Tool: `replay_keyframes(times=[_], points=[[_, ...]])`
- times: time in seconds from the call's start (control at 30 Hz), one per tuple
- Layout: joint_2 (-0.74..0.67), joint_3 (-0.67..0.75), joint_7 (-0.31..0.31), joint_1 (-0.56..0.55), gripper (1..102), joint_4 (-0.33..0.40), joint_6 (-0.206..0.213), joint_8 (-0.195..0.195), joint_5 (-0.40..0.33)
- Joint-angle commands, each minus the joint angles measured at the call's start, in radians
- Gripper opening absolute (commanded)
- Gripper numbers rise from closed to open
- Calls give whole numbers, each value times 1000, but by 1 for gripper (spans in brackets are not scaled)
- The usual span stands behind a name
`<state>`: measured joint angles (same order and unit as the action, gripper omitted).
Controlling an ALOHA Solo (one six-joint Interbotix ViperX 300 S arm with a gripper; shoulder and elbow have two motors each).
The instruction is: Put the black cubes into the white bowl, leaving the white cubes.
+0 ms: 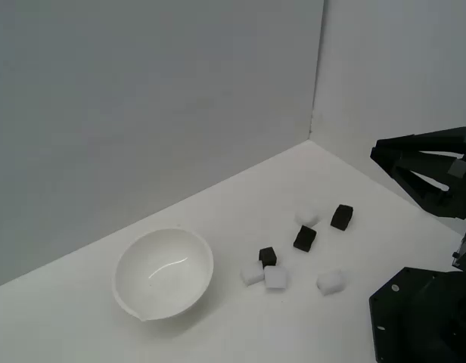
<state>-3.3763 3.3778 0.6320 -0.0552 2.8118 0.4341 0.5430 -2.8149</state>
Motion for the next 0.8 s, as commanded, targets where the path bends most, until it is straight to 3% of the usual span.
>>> replay_keyframes(times=[0.0,0.43,0.77], points=[[-97,97,11,2,3,6,11,-12,-3],[-91,86,-3,9,3,-35,9,-31,46],[63,-63,-11,18,3,-179,0,-31,187]])
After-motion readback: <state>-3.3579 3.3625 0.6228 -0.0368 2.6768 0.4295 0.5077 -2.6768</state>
